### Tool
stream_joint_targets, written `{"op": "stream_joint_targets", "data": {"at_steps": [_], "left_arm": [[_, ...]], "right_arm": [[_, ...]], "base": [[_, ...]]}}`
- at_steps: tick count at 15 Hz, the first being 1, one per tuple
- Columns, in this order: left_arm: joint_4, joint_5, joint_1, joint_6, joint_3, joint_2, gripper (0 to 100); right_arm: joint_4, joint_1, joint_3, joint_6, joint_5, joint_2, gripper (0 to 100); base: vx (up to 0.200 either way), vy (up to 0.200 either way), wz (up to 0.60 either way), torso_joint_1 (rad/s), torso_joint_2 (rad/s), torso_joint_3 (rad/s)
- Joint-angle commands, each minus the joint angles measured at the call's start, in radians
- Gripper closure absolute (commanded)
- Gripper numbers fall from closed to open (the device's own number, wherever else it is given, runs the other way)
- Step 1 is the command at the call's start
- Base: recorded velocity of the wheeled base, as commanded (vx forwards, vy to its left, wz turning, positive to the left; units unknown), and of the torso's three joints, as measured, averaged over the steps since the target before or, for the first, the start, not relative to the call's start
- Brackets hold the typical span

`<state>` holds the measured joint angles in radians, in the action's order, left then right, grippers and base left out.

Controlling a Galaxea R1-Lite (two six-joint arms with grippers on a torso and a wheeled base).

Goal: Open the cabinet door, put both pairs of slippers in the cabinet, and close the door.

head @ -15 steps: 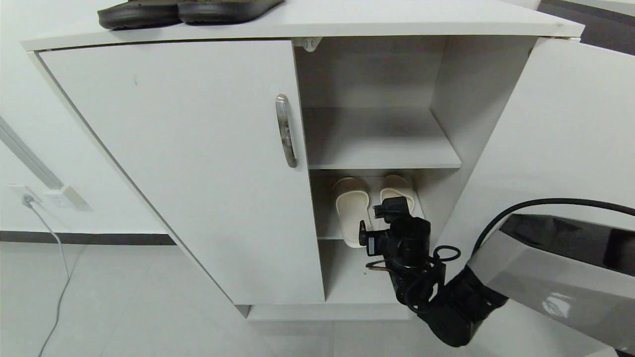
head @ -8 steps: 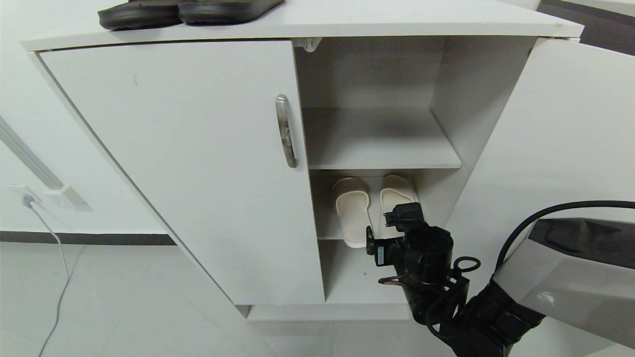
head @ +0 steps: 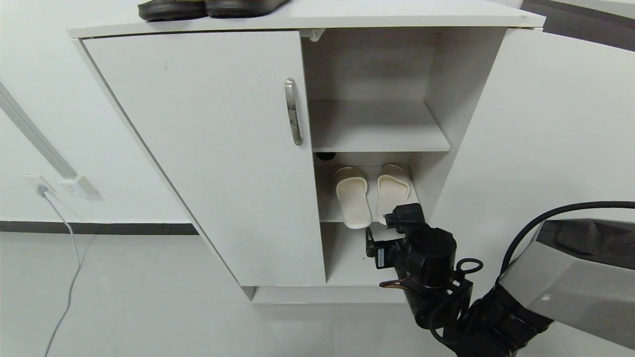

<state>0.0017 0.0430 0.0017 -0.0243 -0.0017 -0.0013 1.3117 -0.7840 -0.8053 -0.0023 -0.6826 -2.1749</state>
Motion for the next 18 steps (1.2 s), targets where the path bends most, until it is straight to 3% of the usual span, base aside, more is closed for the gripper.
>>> {"op": "stream_joint_targets", "data": {"at_steps": [1,13,18], "left_arm": [[0.001,0.0,0.0,0.0,0.0,0.001,100],[0.001,0.0,0.0,0.0,0.0,0.001,100],[0.001,0.0,0.0,0.0,0.0,0.001,100]], "right_arm": [[0.001,0.0,0.003,-0.001,0.0,0.006,0],[0.0,0.0,0.02,-0.001,-0.003,0.027,0],[0.0,0.0,0.028,-0.004,-0.003,0.027,0]], "base": [[0.0,0.0,0.0,0.0,0.0,0.0],[0.0,0.0,0.0,0.0,0.0,0.0],[0.0,0.0,0.0,0.001,0.01,0.155]]}}
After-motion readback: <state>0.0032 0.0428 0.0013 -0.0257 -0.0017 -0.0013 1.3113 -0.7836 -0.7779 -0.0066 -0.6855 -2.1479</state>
